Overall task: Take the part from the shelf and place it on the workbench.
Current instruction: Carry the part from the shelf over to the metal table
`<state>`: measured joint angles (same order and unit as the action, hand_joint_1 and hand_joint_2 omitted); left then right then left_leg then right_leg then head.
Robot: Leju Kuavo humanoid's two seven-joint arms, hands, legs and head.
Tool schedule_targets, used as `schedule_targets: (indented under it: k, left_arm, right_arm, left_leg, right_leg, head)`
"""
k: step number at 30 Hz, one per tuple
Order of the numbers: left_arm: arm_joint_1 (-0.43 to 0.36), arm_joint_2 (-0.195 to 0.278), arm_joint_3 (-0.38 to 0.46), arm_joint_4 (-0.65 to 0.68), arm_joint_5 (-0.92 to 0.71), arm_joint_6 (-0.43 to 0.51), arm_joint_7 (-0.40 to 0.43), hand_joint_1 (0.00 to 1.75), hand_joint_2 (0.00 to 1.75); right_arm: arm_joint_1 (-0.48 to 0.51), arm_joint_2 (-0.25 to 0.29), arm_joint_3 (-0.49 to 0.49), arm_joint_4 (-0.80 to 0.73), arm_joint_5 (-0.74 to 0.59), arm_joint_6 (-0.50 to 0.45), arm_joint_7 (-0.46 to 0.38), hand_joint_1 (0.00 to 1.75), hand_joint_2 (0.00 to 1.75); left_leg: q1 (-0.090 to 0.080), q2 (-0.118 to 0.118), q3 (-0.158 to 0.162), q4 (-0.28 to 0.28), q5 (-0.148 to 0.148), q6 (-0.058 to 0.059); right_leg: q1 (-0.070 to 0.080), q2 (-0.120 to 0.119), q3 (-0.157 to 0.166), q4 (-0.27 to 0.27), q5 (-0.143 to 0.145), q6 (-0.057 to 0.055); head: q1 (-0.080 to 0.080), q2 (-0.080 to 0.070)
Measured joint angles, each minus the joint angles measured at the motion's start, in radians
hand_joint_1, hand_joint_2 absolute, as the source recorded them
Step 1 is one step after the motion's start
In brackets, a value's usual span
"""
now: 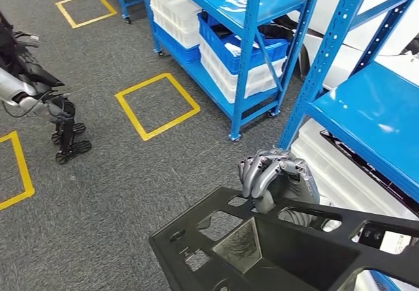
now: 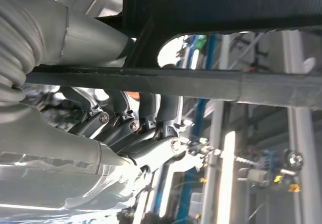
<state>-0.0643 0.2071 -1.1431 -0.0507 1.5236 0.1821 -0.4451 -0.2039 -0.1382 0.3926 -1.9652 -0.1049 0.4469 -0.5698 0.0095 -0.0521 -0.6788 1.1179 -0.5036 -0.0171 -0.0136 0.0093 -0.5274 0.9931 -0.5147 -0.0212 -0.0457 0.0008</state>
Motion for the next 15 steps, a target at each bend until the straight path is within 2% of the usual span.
schedule_targets:
  k: [1,2,3,4,5,6,8,9,10,11,12,13,14,15]
  left_arm:
    - [-0.004,-0.001,0.000,0.000,0.000,0.000,-0.001,0.00,1.75]
    - [-0.007,-0.002,0.000,0.000,0.000,0.000,-0.001,0.00,1.75]
    - [-0.007,-0.003,-0.001,0.000,0.000,0.000,-0.001,0.00,1.75]
    - [-0.006,-0.004,-0.001,0.000,0.000,0.001,-0.001,0.00,1.75]
    - [-0.005,-0.004,-0.001,0.000,0.000,0.003,-0.001,0.00,1.75]
    - [-0.005,-0.003,-0.001,0.000,0.000,0.004,-0.001,0.00,1.75]
    - [-0.008,-0.003,-0.001,0.000,0.000,0.006,-0.001,0.00,1.75]
    - [-0.010,-0.003,-0.001,0.000,0.000,0.006,-0.001,0.00,1.75]
    - [-0.011,-0.003,-0.001,0.000,0.000,0.007,-0.001,0.00,1.75]
    - [-0.010,-0.003,-0.001,0.000,0.000,0.007,-0.001,0.00,1.75]
    - [-0.008,-0.003,-0.001,0.000,0.000,0.007,-0.001,0.00,1.75]
    - [-0.006,-0.003,-0.001,0.000,0.000,0.007,-0.002,0.00,1.75]
    - [-0.005,-0.002,-0.001,0.000,0.000,0.007,-0.002,0.00,1.75]
    - [-0.007,-0.002,-0.001,0.000,0.000,0.007,-0.003,0.00,1.75]
  right_arm:
    - [-0.001,0.001,0.000,0.000,-0.001,-0.002,0.002,1.75,1.75]
    - [0.000,0.001,0.000,0.000,-0.002,-0.004,0.003,1.75,1.75]
    - [0.000,0.001,0.001,0.000,-0.003,-0.006,0.004,1.75,1.75]
    - [0.000,0.001,0.001,0.000,-0.004,-0.006,0.003,1.75,1.75]
    - [-0.001,0.001,0.001,0.000,-0.004,-0.008,0.003,1.75,1.75]
    - [-0.002,0.001,0.001,0.000,-0.005,-0.008,0.002,1.75,1.75]
    - [-0.004,0.001,0.001,-0.001,-0.008,-0.010,0.000,1.75,1.75]
    - [-0.006,0.001,0.001,-0.001,-0.009,-0.011,0.000,1.75,1.75]
    - [-0.007,0.001,0.001,-0.001,-0.011,-0.011,0.000,1.75,1.75]
    - [-0.009,0.001,0.002,-0.001,-0.012,-0.011,0.000,1.75,1.75]
    - [-0.011,0.001,0.002,-0.001,-0.013,-0.011,0.000,1.75,1.75]
    - [-0.012,0.001,0.003,-0.001,-0.014,-0.012,0.001,1.75,1.75]
    - [-0.013,0.001,0.003,-0.001,-0.015,-0.013,0.001,1.75,1.75]
    - [-0.013,0.000,0.003,-0.001,-0.016,-0.013,0.002,1.75,1.75]
  left_leg:
    - [0.002,0.021,-0.030,0.068,-0.034,-0.004]
    - [0.005,0.032,-0.057,0.132,-0.060,-0.008]
    - [0.007,0.038,-0.071,0.170,-0.070,-0.011]
    - [0.010,0.043,-0.067,0.171,-0.062,-0.013]
    - [0.012,0.049,-0.043,0.131,-0.037,-0.014]
    - [0.013,0.062,-0.006,0.064,-0.004,-0.014]
    - [0.005,0.104,0.060,-0.059,0.037,-0.009]
    - [0.001,0.117,0.074,-0.089,0.042,-0.003]
    - [-0.004,0.120,0.075,-0.098,0.039,0.003]
    - [-0.005,0.110,0.071,-0.100,0.040,0.011]
    - [-0.005,0.099,0.070,-0.101,0.041,0.017]
    - [-0.004,0.088,0.069,-0.102,0.043,0.023]
    - [-0.003,0.078,0.069,-0.104,0.045,0.030]
    - [-0.001,0.068,0.069,-0.105,0.046,0.035]
  right_leg:
    - [0.001,-0.014,-0.001,0.000,0.000,-0.002]
    - [0.002,-0.030,-0.001,0.000,0.000,-0.002]
    - [0.002,-0.044,-0.001,0.000,-0.001,-0.002]
    - [0.002,-0.057,-0.001,0.001,-0.002,-0.001]
    - [0.002,-0.070,0.000,0.001,-0.003,0.002]
    - [0.001,-0.082,0.003,0.001,-0.005,0.005]
    - [0.006,-0.102,0.006,0.003,-0.011,0.015]
    - [0.008,-0.112,0.007,0.003,-0.014,0.021]
    - [0.011,-0.122,0.008,0.003,-0.015,0.026]
    - [0.011,-0.133,0.010,0.002,-0.016,0.031]
    - [0.008,-0.132,0.011,0.003,-0.021,0.036]
    - [0.006,-0.113,0.009,0.012,-0.032,0.040]
    - [0.004,-0.085,-0.002,0.040,-0.054,0.043]
    - [0.002,-0.051,-0.025,0.092,-0.085,0.043]
  head:
    - [0.000,0.000]
    - [0.000,0.000]
    - [0.000,0.000]
    - [0.000,0.000]
    - [0.000,0.000]
    - [0.000,0.000]
    - [0.000,0.000]
    - [0.000,0.000]
    - [0.001,0.000]
    - [0.001,0.000]
    - [0.001,0.000]
    - [0.001,0.000]
    - [0.001,0.000]
    - [0.001,0.000]
